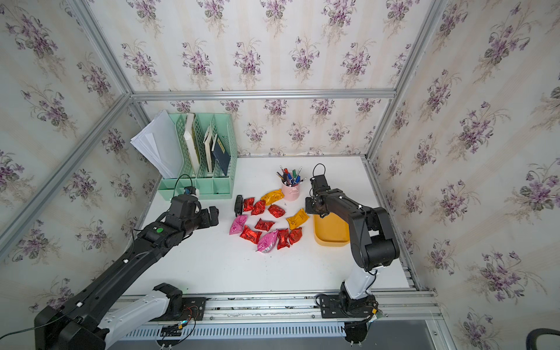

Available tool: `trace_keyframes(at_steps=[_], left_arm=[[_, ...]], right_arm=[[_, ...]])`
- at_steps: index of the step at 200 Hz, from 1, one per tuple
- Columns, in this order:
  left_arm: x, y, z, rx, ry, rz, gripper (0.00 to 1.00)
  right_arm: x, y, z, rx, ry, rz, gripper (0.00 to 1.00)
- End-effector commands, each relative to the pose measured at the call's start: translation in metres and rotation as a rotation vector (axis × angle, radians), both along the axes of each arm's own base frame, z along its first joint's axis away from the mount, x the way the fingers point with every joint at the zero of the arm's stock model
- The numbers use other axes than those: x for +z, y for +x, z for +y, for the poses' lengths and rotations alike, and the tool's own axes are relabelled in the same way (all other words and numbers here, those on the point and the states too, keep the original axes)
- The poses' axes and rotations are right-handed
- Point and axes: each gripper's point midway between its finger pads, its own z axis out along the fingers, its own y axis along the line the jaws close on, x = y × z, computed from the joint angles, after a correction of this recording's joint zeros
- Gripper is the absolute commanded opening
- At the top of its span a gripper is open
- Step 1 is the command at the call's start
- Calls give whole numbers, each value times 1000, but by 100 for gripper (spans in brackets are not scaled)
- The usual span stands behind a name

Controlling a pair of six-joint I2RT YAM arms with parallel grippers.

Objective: Put the tea bags into the storage box
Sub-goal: Adjust the storage box at the center of the board, then pick up the tea bag from the center of the board.

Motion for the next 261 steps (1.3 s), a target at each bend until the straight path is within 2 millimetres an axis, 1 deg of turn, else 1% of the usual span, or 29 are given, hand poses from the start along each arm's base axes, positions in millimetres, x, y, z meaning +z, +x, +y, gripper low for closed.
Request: trace_keyframes(at_steps=[1,14,41,54,66,90,102,119,142,172,202,221,235,256,258,261], left_arm=[[-4,-7,0,24,-22,25,99],[-6,-10,0,24,-19,39,99],[-9,-12,-3,22,-22,49,99],[-8,-10,-4,20,-24,44,99],[-7,-8,-5,20,-29,38,99],[-6,-2,-8,17,-24,34,99],[-5,0,-9,9,-15,35,99],[-7,2,-10,-4,2,42,99],[-9,0,-13,-35,0,50,99],[-13,-8,-12,-43,-6,51,99],[-14,-15,-10,-48,-9,51,99],[-13,-18,-9,-54,-6,46,99],[-13,-20,-8,-58,-4,42,99],[-13,-23,-7,-64,-2,34,99],[-14,-23,-7,-66,-1,34,99],[-14,-23,-7,-67,0,33,99]], right_arm=[[13,-5,1,-44,30,10,44],[27,-7,5,-79,62,21,56],[49,-22,23,-146,124,28,71],[55,-31,33,-168,135,25,74],[54,-42,43,-202,147,42,75],[39,-63,56,-313,190,114,71],[33,-69,58,-386,200,121,70],[27,-71,60,-486,241,122,70],[21,-64,58,-596,262,116,70],[10,-45,60,-634,214,114,71],[-6,-37,59,-648,170,119,69],[-14,-39,58,-649,147,125,64],[-20,-41,59,-638,137,127,57],[-26,-37,63,-610,128,129,45],[-26,-41,73,-581,126,130,44],[-26,-42,76,-567,122,131,42]])
